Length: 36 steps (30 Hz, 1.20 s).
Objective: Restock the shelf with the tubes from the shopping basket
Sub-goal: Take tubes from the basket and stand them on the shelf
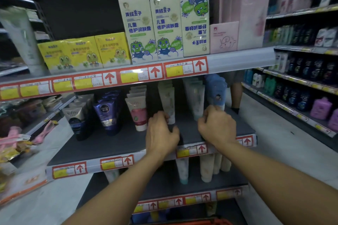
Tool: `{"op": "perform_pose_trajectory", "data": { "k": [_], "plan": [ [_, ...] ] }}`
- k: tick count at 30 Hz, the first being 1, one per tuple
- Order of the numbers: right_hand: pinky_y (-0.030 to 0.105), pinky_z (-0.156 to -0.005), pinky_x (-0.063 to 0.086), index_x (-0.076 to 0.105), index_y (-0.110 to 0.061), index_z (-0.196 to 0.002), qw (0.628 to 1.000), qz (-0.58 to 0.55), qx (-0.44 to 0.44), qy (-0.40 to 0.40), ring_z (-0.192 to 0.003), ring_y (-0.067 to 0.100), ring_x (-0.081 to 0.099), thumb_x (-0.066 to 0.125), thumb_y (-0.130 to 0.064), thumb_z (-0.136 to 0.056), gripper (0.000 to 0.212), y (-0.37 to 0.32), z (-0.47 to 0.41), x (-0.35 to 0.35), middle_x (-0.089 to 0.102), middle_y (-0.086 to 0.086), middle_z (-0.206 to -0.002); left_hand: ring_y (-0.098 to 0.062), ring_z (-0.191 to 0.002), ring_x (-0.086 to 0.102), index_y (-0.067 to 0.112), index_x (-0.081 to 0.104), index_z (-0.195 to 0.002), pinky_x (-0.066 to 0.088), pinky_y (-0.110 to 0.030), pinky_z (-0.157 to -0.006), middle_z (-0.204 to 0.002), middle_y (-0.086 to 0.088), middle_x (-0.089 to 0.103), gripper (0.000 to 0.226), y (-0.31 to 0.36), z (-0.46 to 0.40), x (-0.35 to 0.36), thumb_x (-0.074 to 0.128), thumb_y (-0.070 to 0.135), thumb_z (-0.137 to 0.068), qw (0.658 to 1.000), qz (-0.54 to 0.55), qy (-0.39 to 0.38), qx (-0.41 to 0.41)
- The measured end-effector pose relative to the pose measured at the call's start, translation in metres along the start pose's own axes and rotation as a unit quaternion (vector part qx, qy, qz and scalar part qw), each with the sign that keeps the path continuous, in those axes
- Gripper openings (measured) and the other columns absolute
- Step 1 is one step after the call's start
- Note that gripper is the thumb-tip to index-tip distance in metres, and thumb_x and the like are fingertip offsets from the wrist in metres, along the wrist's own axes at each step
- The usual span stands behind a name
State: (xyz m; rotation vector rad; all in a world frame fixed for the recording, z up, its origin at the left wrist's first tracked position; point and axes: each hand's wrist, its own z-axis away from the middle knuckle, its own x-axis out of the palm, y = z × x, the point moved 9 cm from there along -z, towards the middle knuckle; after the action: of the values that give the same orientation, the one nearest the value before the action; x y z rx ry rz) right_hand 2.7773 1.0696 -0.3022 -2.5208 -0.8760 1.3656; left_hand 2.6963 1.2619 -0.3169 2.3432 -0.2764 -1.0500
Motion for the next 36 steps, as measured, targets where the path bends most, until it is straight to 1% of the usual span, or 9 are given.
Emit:
{"op": "perform_pose_trajectory", "data": {
  "k": [4, 8, 14, 17, 20, 23, 27, 32, 36],
  "plan": [
    [0.040, -0.061, 0.054, 0.063, -0.017, -0.090, 1.000, 0.006, 0.029, 0.007, -0.077, 0.036, 0.065, 0.057, -0.032, -0.083, 0.018, 0.032, -0.004, -0.017, 0.064, 0.008, -0.093, -0.020, -0.103, 0.055, 0.020, 0.058, -0.113, 0.046, -0.031, -0.083, -0.104, 0.002, 0.057, 0.033, 0.029, -0.003, 0.021, 0.073, 0.024, -0.084, 1.000, 0.015, -0.018, 0.007],
    [0.038, -0.060, 0.047, 0.060, -0.012, -0.094, 0.998, 0.002, 0.056, -0.001, -0.083, 0.039, 0.065, 0.057, -0.029, -0.086, 0.019, 0.066, -0.005, -0.021, 0.062, 0.010, -0.096, -0.018, -0.102, 0.059, 0.023, 0.057, -0.114, 0.053, -0.036, -0.085, -0.107, 0.002, 0.060, 0.035, 0.049, -0.004, 0.047, 0.074, 0.024, -0.083, 0.999, 0.032, -0.044, -0.004],
    [0.049, -0.074, 0.057, 0.047, -0.019, -0.098, 0.987, -0.084, 0.097, -0.100, -0.090, 0.029, 0.061, 0.062, -0.026, -0.088, 0.019, 0.097, -0.011, 0.011, 0.054, 0.005, -0.099, -0.016, -0.103, 0.060, 0.030, 0.046, -0.108, 0.044, -0.025, -0.079, -0.115, 0.002, 0.059, 0.038, 0.057, -0.012, 0.082, 0.077, 0.023, -0.087, 0.995, 0.038, -0.069, -0.058],
    [0.050, -0.079, 0.058, 0.044, -0.021, -0.104, 0.979, -0.115, 0.104, -0.131, -0.095, 0.028, 0.061, 0.065, -0.024, -0.088, 0.027, 0.102, -0.021, 0.024, 0.052, 0.005, -0.106, -0.024, -0.117, 0.061, 0.023, 0.047, -0.123, 0.052, -0.032, -0.087, -0.126, -0.003, 0.057, 0.052, 0.050, -0.022, 0.097, 0.081, 0.027, -0.085, 0.992, 0.018, -0.071, -0.099],
    [0.047, -0.086, 0.057, 0.041, -0.022, -0.114, 0.972, -0.128, 0.128, -0.149, -0.104, 0.029, 0.060, 0.070, -0.025, -0.087, 0.039, 0.108, -0.031, 0.036, 0.052, 0.008, -0.117, -0.030, -0.133, 0.054, 0.015, 0.040, -0.144, 0.050, -0.040, -0.102, -0.143, -0.009, 0.051, 0.077, 0.040, -0.033, 0.110, 0.084, 0.031, -0.083, 0.987, -0.001, -0.077, -0.139],
    [0.046, -0.090, 0.054, 0.041, -0.014, -0.124, 0.971, -0.123, 0.129, -0.157, -0.112, 0.032, 0.057, 0.071, -0.027, -0.086, 0.050, 0.110, -0.041, 0.047, 0.051, 0.013, -0.126, -0.032, -0.134, 0.053, 0.012, 0.039, -0.147, 0.051, -0.043, -0.104, -0.147, -0.011, 0.050, 0.086, 0.033, -0.043, 0.122, 0.086, 0.037, -0.079, 0.983, -0.025, -0.093, -0.154],
    [0.041, -0.094, 0.048, 0.039, -0.006, -0.131, 0.971, -0.114, 0.131, -0.166, -0.120, 0.035, 0.054, 0.074, -0.030, -0.087, 0.061, 0.109, -0.055, 0.059, 0.046, 0.017, -0.133, -0.033, -0.129, 0.056, 0.011, 0.042, -0.140, 0.053, -0.044, -0.098, -0.141, -0.011, 0.054, 0.084, 0.032, -0.052, 0.130, 0.085, 0.041, -0.075, 0.979, -0.043, -0.109, -0.165],
    [0.039, -0.092, 0.049, 0.038, -0.003, -0.134, 0.975, -0.088, 0.142, -0.144, -0.119, 0.036, 0.055, 0.080, -0.042, -0.085, 0.075, 0.110, -0.066, 0.066, 0.046, 0.020, -0.134, -0.032, -0.123, 0.060, 0.013, 0.047, -0.133, 0.055, -0.043, -0.093, -0.135, -0.010, 0.060, 0.073, 0.031, -0.054, 0.134, 0.081, 0.042, -0.076, 0.981, -0.031, -0.094, -0.166],
    [0.040, -0.092, 0.050, 0.042, -0.003, -0.134, 0.975, -0.078, 0.156, -0.136, -0.118, 0.038, 0.057, 0.078, -0.048, -0.085, 0.075, 0.115, -0.070, 0.070, 0.047, 0.021, -0.134, -0.030, -0.121, 0.063, 0.017, 0.051, -0.131, 0.055, -0.039, -0.090, -0.134, -0.006, 0.063, 0.061, 0.026, -0.054, 0.135, 0.078, 0.038, -0.080, 0.980, 0.013, -0.095, -0.172]
  ]
}}
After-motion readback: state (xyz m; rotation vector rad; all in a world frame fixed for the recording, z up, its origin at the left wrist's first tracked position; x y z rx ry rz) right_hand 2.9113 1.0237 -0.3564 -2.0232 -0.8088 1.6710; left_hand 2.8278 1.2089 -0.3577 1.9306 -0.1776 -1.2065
